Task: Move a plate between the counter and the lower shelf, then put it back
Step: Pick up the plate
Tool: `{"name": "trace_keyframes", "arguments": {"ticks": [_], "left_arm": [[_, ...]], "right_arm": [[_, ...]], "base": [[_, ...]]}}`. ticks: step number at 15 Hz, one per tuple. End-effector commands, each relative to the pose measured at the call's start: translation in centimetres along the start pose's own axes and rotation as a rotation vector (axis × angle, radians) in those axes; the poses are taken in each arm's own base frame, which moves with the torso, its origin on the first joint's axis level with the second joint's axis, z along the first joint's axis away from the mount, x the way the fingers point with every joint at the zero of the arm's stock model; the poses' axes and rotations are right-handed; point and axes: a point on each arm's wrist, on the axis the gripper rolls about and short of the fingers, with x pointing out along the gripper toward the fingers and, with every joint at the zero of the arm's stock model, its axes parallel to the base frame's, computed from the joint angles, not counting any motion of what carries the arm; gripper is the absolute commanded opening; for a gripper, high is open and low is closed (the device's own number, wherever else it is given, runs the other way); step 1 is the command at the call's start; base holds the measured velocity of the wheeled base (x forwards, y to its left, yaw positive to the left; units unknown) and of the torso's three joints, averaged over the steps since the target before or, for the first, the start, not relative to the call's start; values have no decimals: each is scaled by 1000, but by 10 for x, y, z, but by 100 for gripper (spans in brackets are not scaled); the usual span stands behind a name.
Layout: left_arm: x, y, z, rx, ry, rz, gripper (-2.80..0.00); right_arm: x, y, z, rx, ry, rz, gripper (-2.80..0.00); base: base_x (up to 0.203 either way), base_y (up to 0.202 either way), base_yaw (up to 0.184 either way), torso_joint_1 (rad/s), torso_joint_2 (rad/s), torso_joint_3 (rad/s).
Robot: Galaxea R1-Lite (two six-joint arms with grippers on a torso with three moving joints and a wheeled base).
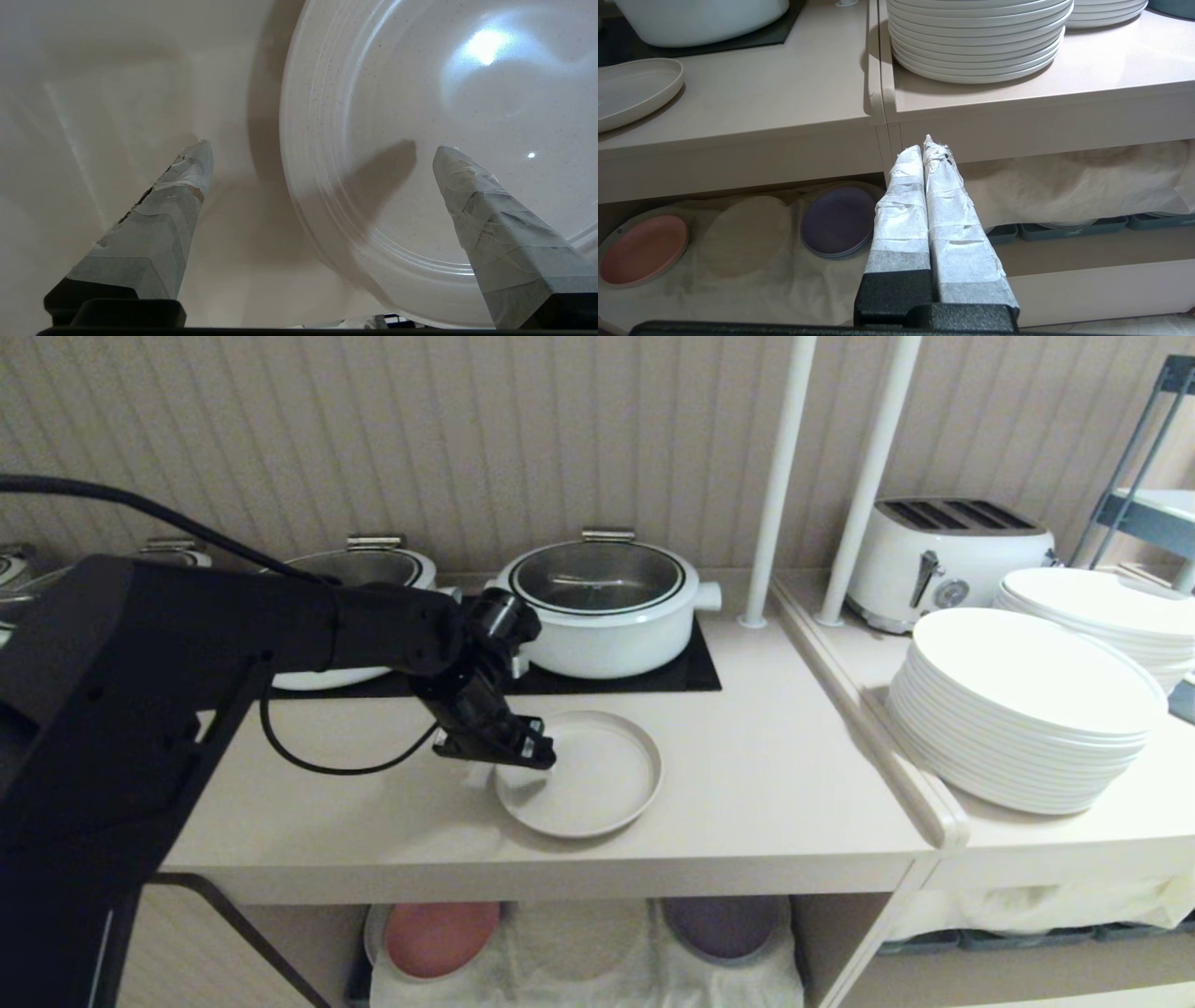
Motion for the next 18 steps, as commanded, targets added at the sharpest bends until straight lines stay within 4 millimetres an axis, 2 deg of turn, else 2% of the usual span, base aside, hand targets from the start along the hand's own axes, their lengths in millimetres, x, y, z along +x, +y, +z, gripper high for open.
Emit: {"name": "trace_keyframes", "arguments": {"ticks": [1,9,10,11,18], "left_arm": [[1,0,-1,0,6,2,0],[4,0,-2,0,16,3,0],[5,0,-2,0,18,2,-218],[5,-1,-2,1,16,2,-280],[9,-3,-2,5,22,18,-280]], "right_arm": [[0,0,0,1,0,0,-280],[0,0,0,1,0,0,-280],[0,0,0,1,0,0,-280],[0,0,0,1,0,0,-280],[0,0,0,1,0,0,-280]], "base": [[0,0,0,0,0,0],[0,0,0,0,0,0],[0,0,0,0,0,0],[0,0,0,0,0,0],[0,0,0,0,0,0]]}}
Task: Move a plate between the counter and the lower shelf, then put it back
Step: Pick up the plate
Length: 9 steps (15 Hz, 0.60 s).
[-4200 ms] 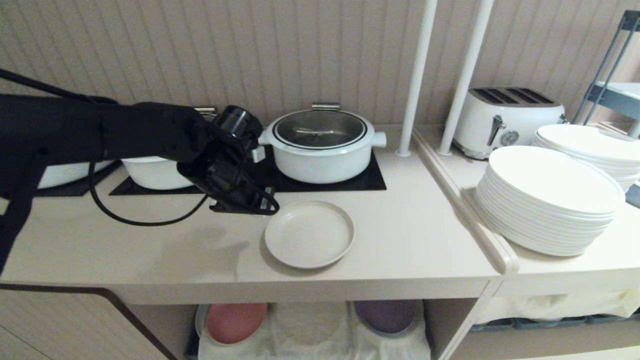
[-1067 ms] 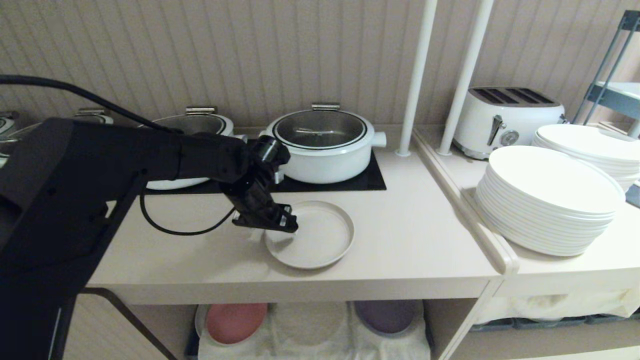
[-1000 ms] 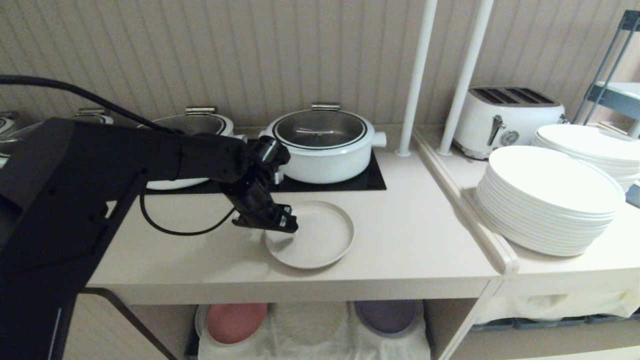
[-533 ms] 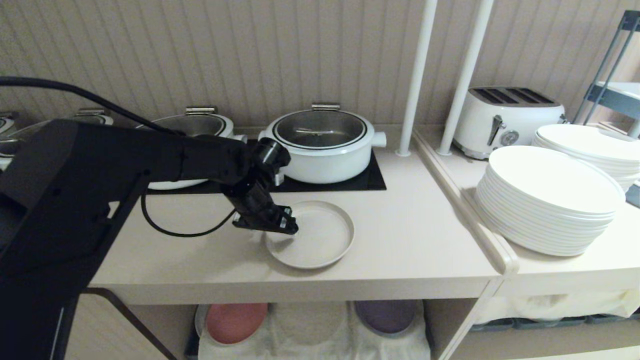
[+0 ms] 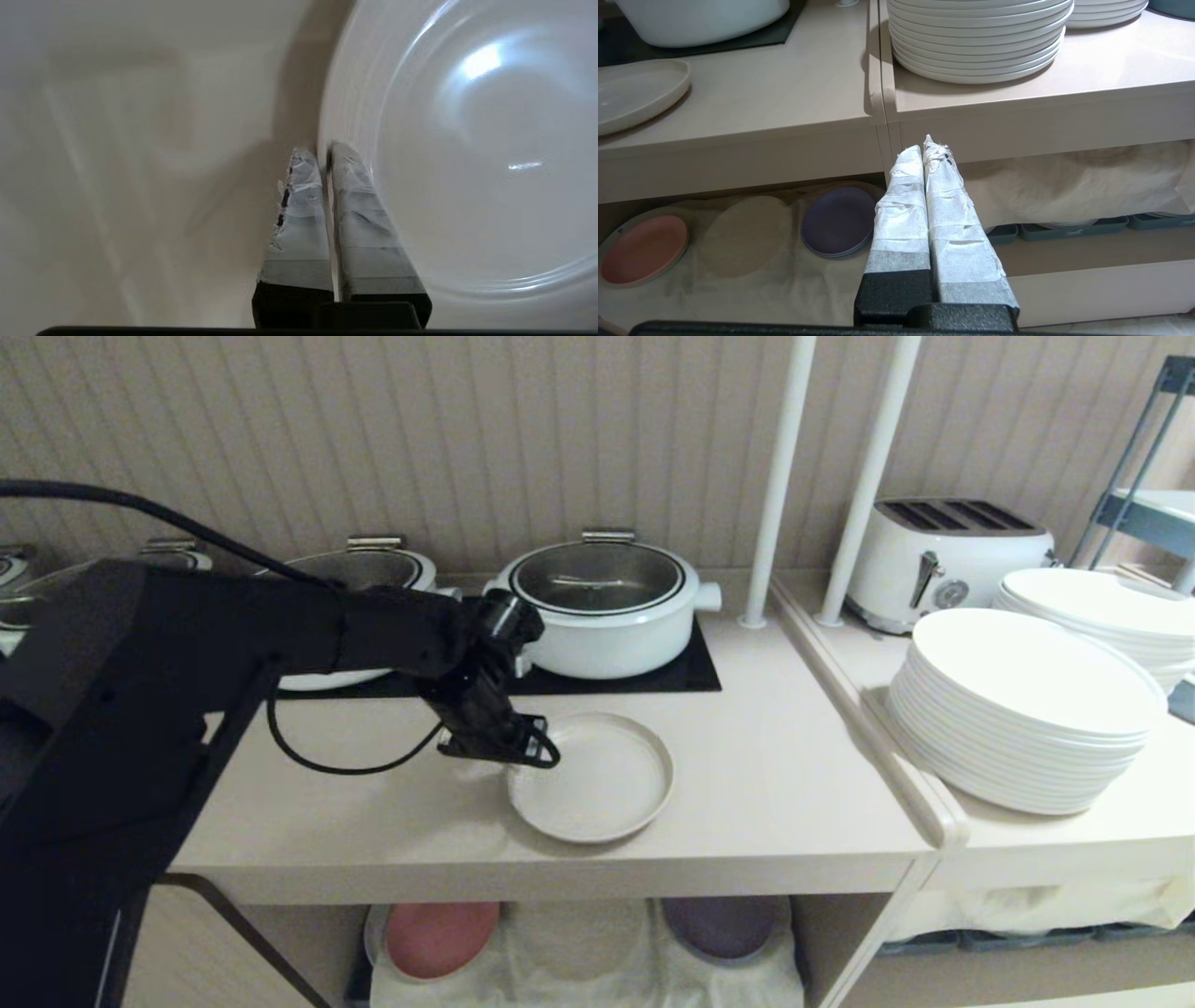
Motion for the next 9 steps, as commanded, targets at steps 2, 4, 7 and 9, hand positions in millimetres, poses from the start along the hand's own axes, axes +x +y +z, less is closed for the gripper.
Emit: {"name": "trace_keyframes", "arguments": {"ticks": [2,4,7,9], "left_arm": [[1,0,-2,1,13,5,-280],[0,0,-1,0,10,6,-280],[-3,0,-1,-23,3,4,-280],[-5,0,-1,-61,-1,5,-280]], "right_arm": [[0,0,0,1,-1,0,-280],[0,0,0,1,-1,0,-280],[0,0,0,1,-1,0,-280],[0,0,0,1,-1,0,-280]], "base": [[0,0,0,0,0,0],[0,0,0,0,0,0],[0,0,0,0,0,0],[0,0,0,0,0,0]]}}
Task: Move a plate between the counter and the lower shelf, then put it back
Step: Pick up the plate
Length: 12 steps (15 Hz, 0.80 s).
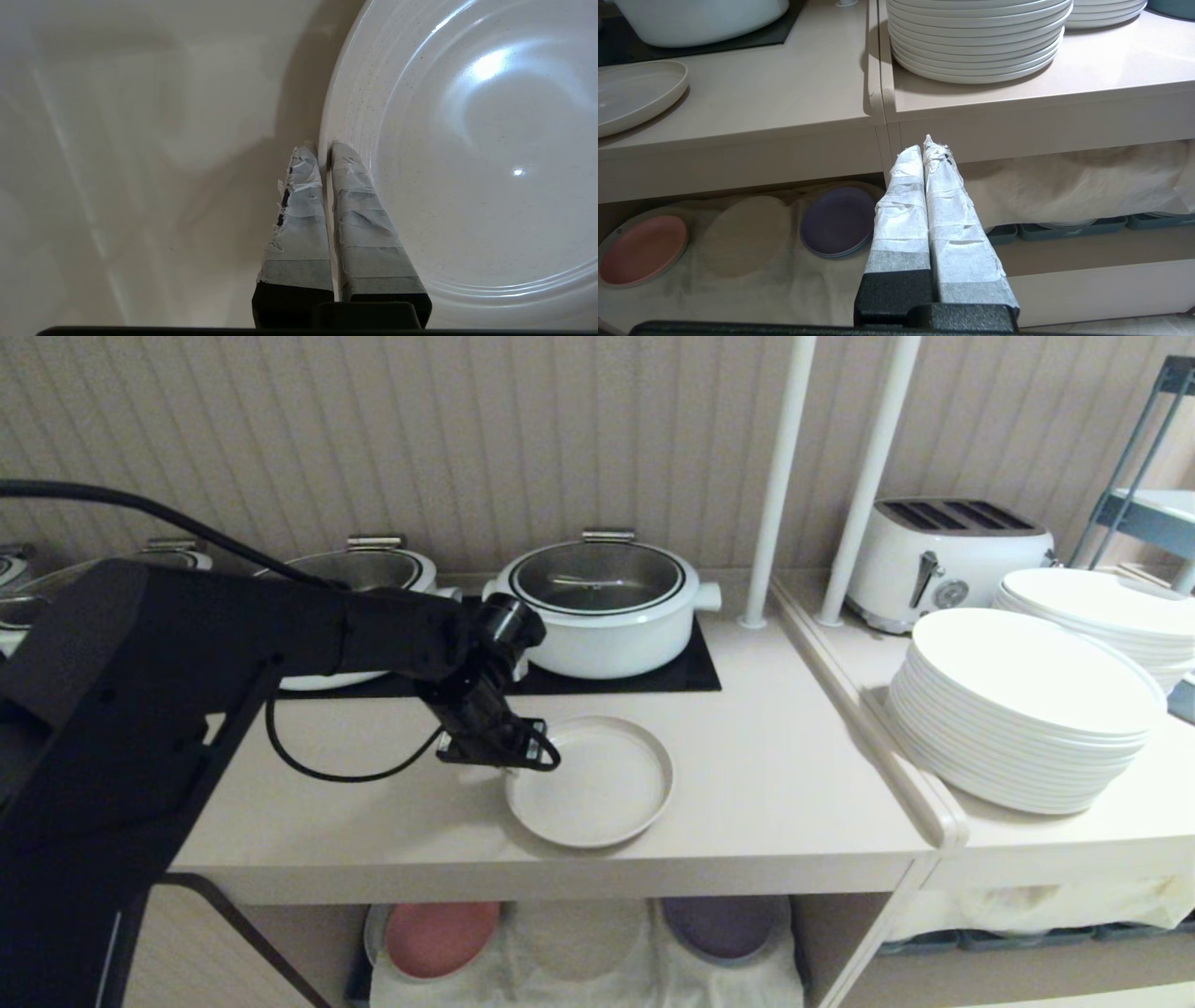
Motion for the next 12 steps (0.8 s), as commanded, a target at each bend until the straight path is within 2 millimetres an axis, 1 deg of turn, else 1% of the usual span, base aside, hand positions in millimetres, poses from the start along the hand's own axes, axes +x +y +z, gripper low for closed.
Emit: {"name": "trace_keyframes", "arguments": {"ticks": [1,12], "left_arm": [[-4,1,0,-15,-5,0,-280],[-20,3,1,-35,-34,-8,-280]], "right_arm": [[0,0,0,0,-1,0,-280],[0,0,0,0,-1,0,-280]], "base": [[0,0,0,0,0,0],[0,0,0,0,0,0]]}}
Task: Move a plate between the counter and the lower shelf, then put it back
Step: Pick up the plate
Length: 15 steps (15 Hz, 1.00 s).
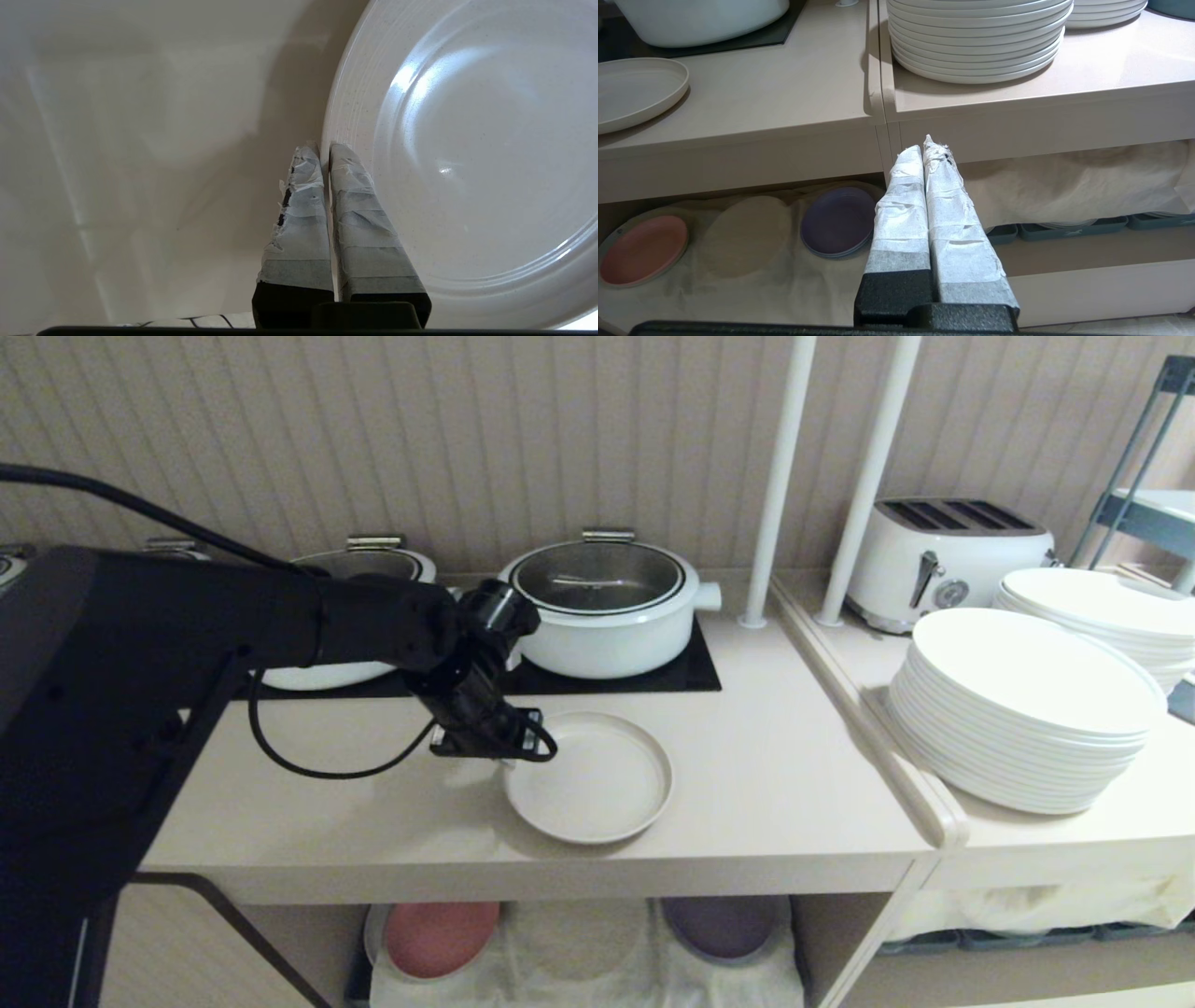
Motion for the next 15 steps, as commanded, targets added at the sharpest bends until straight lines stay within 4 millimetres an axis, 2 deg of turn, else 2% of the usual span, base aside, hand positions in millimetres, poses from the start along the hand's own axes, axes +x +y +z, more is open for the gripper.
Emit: {"name": "trace_keyframes", "arguments": {"ticks": [1,5,10,15], "left_arm": [[-4,1,0,-3,-4,1,-280],[-17,4,-4,0,-9,-6,-280],[-31,17,-23,-14,31,-6,-280],[-48,22,-33,-151,42,-49,-280]], "right_arm": [[0,0,0,0,0,0,-280],[0,0,0,0,0,0,-280],[0,0,0,0,0,0,-280],[0,0,0,0,0,0,-280]], "base": [[0,0,0,0,0,0],[0,0,0,0,0,0],[0,0,0,0,0,0],[0,0,0,0,0,0]]}}
